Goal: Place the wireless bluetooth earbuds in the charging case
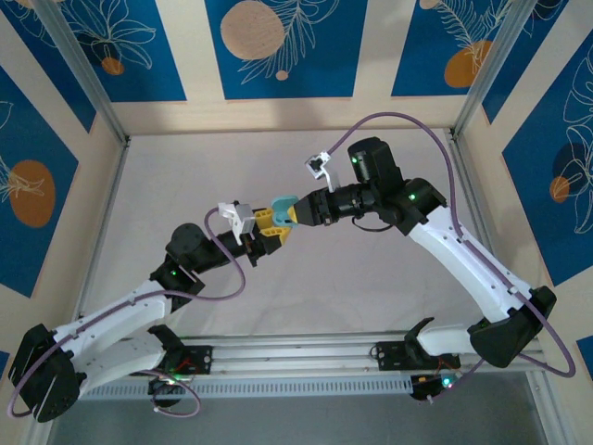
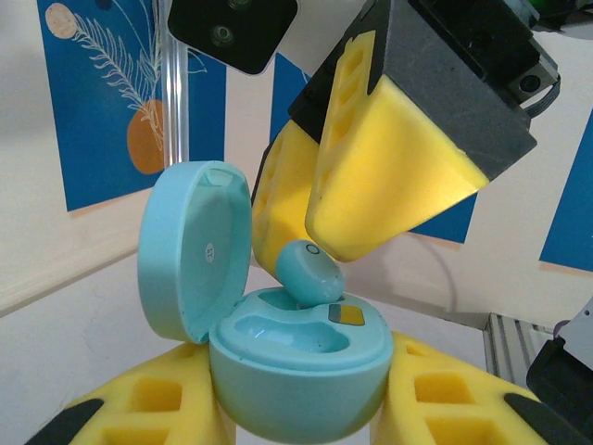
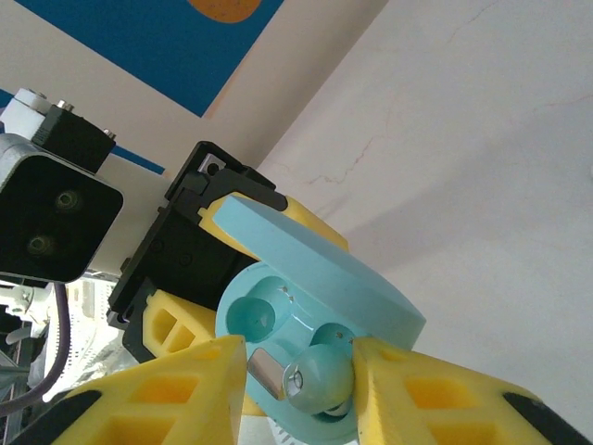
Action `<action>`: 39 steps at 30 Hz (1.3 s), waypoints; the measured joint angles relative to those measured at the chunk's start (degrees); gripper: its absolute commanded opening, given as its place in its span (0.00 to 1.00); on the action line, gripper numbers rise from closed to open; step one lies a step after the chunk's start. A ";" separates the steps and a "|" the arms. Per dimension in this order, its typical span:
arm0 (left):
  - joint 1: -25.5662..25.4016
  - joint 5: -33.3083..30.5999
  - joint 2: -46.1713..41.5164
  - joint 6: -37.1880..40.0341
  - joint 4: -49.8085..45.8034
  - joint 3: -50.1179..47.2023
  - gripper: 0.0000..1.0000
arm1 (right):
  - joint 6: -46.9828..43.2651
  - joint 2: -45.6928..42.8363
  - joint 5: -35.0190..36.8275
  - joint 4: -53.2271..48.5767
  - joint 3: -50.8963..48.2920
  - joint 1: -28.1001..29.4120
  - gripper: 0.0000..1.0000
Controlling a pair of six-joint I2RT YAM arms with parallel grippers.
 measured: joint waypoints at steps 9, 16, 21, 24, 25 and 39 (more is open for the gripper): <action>0.00 -0.02 -0.02 0.02 0.00 0.00 0.26 | 0.04 -0.22 1.07 -0.61 0.17 -0.07 0.45; 0.00 0.00 -0.17 0.04 1.07 0.00 0.25 | 0.76 -3.13 1.42 -0.02 0.04 -1.95 0.51; 0.00 -0.39 -1.22 0.11 1.01 0.00 0.25 | 2.80 -9.77 2.47 5.07 -5.31 -6.88 0.51; 0.00 -0.66 -2.23 0.42 0.98 0.00 0.25 | 5.99 -13.22 2.29 10.10 -11.56 -13.81 0.50; 0.00 -0.68 -2.51 0.50 0.83 0.00 0.25 | 7.19 -13.53 2.29 11.56 -13.62 -16.39 0.50; 0.00 -1.55 -4.90 0.66 -1.55 -0.35 0.25 | 10.60 25.24 13.38 1.90 -4.70 -26.77 0.38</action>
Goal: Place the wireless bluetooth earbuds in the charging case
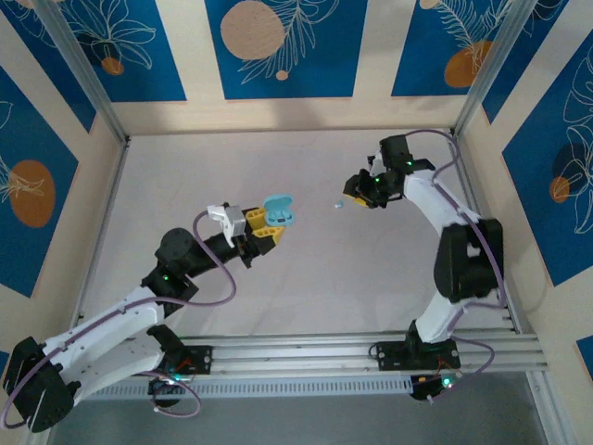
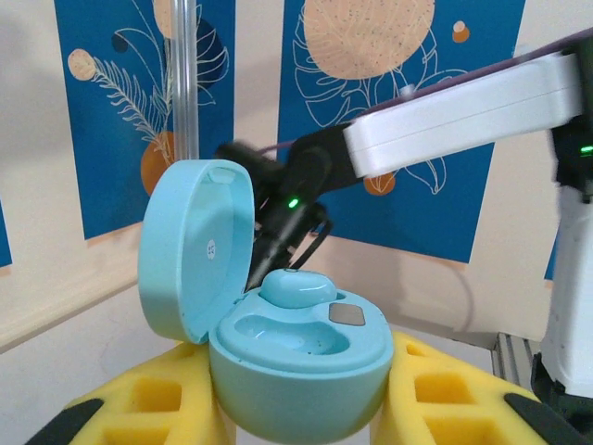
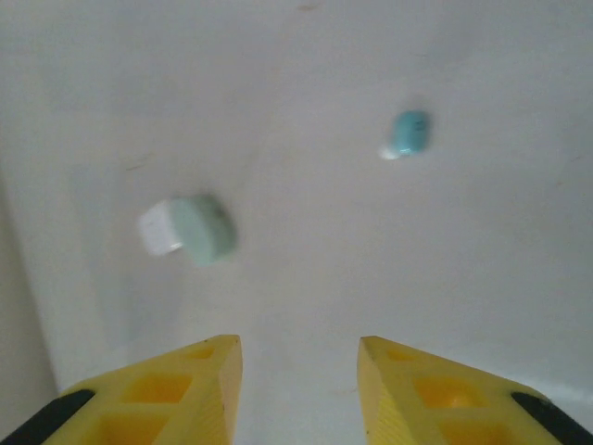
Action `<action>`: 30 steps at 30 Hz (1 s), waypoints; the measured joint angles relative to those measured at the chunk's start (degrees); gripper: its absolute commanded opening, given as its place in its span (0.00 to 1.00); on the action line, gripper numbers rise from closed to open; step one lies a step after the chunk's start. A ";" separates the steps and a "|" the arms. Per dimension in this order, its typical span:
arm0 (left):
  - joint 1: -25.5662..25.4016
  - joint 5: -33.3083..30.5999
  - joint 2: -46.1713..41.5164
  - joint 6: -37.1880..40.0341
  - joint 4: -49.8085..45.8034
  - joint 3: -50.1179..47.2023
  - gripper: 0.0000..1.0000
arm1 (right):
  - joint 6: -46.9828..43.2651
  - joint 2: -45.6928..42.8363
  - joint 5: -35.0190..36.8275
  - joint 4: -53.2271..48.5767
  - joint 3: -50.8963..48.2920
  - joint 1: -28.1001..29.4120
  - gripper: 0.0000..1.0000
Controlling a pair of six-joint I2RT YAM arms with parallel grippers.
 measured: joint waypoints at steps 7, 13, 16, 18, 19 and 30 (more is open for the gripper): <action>0.00 -0.20 -2.14 0.02 -1.84 -0.17 0.25 | 0.24 12.87 2.01 -2.99 7.15 -0.02 0.38; 0.00 -0.44 -2.47 0.04 -2.58 -0.31 0.25 | 0.57 17.86 1.92 -3.23 10.75 -0.02 0.37; 0.00 -0.46 -2.45 0.09 -2.60 -0.31 0.25 | 0.70 19.78 1.92 -3.17 12.11 -0.02 0.35; 0.00 -0.46 -2.36 0.26 -2.60 -0.31 0.25 | 0.70 20.59 1.90 -3.17 12.44 -0.02 0.35; 0.00 -0.46 -2.29 0.37 -2.62 -0.31 0.25 | 0.70 21.05 1.81 -3.28 12.68 -0.02 0.35; 0.00 -0.46 -2.12 0.46 -2.95 -0.31 0.25 | 0.70 24.24 -0.02 -3.17 14.56 -0.02 0.31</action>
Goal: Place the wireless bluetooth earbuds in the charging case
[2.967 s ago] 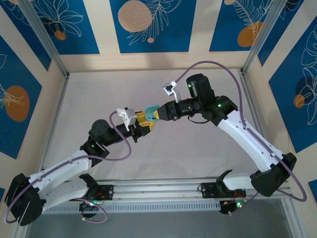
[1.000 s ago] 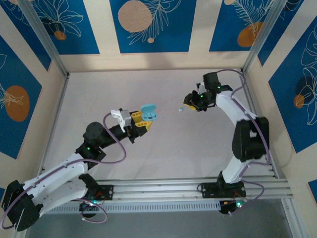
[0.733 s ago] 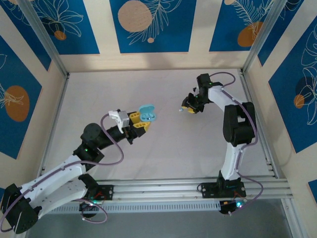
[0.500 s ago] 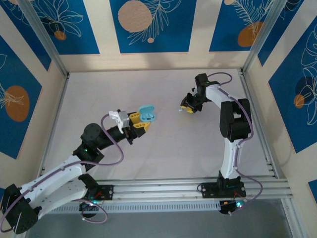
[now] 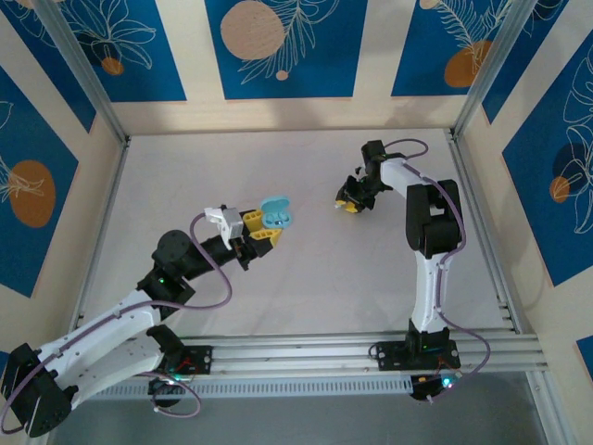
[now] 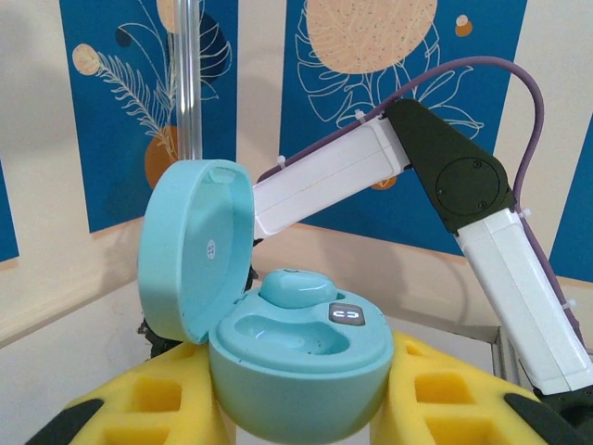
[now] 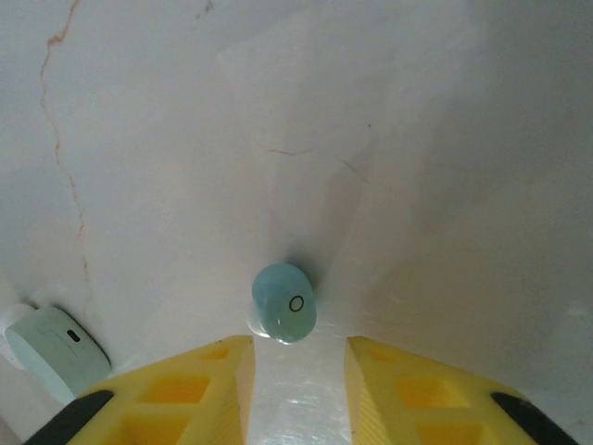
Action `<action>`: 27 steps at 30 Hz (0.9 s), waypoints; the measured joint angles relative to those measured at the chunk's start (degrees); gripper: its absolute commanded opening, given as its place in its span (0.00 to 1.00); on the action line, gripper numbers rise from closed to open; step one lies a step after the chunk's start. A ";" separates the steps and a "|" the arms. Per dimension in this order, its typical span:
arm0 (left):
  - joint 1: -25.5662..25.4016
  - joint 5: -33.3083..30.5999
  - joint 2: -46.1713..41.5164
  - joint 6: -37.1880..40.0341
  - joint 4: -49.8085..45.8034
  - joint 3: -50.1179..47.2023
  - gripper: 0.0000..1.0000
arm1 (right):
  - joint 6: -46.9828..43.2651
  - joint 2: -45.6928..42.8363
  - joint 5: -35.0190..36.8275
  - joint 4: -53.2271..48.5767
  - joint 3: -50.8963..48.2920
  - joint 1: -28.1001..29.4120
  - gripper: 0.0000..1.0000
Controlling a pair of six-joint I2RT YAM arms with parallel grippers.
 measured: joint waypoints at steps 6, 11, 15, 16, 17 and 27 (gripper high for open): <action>0.00 -0.02 0.61 0.00 -0.68 0.00 0.25 | 0.00 0.44 -1.18 0.35 0.81 0.07 0.31; 0.00 0.00 0.90 0.00 -0.94 0.00 0.25 | -0.02 2.14 -1.29 0.52 1.79 0.13 0.31; 0.00 -0.02 0.90 0.00 -0.98 0.00 0.25 | -0.02 2.67 -1.05 0.15 2.49 0.11 0.31; 0.00 -0.02 0.90 0.00 -1.01 0.00 0.25 | -0.02 2.78 -0.92 0.17 2.60 0.17 0.31; 0.00 -0.04 0.90 0.00 -1.03 0.00 0.25 | -0.02 2.89 -0.81 0.17 2.64 0.15 0.31; 0.00 -0.15 0.90 0.02 -1.16 0.00 0.25 | -0.31 4.22 -0.79 -0.17 4.85 0.50 0.27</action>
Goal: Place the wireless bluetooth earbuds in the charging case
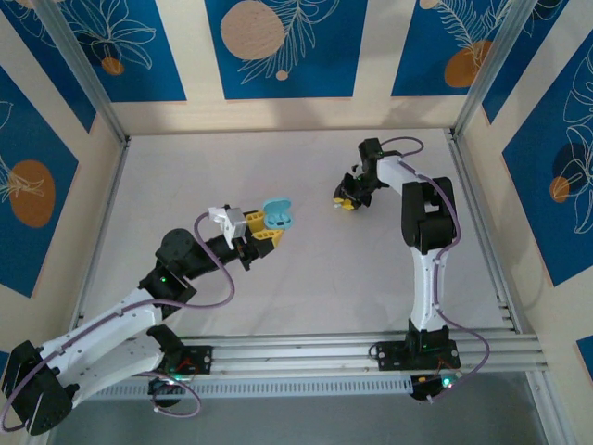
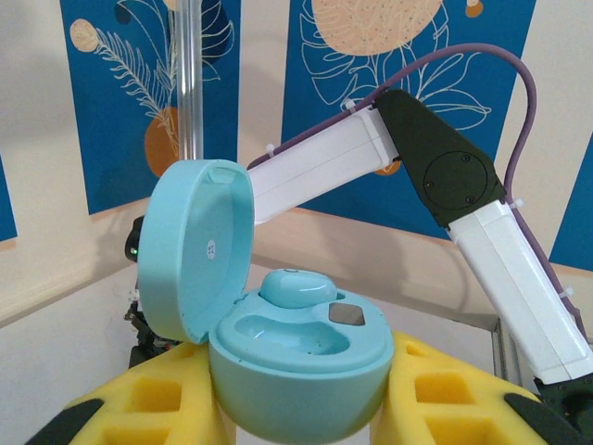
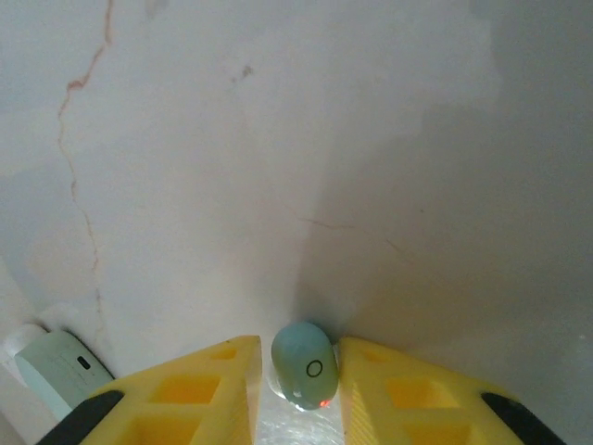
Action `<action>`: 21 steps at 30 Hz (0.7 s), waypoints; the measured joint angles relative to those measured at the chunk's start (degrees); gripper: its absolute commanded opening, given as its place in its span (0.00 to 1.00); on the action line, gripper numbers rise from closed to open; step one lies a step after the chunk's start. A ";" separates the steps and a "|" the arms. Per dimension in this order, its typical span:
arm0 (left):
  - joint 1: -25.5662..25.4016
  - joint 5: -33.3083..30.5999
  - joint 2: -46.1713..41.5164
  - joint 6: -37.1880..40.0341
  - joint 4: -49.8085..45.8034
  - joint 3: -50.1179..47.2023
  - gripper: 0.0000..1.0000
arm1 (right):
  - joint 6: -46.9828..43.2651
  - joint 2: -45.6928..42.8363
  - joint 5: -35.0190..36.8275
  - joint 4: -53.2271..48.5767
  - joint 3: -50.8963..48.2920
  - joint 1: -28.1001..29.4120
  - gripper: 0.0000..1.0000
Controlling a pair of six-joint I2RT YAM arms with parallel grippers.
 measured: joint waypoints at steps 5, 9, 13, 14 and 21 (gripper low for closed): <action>0.00 -0.02 0.00 0.00 0.00 0.00 0.25 | -0.17 0.66 0.00 -0.48 1.03 0.15 0.28; 0.00 -0.02 0.00 0.00 0.02 0.00 0.25 | -0.48 1.16 0.20 -1.33 1.88 0.26 0.27; 0.00 -0.02 0.00 0.00 0.02 0.00 0.25 | -1.51 1.81 0.63 -2.71 3.19 0.42 0.27; 0.00 -0.02 0.00 0.00 0.00 0.00 0.25 | -1.75 1.99 0.66 -2.97 3.50 0.46 0.27; 0.00 -0.44 0.00 0.00 0.02 0.00 0.25 | -3.50 2.86 3.06 -5.33 5.77 1.31 0.20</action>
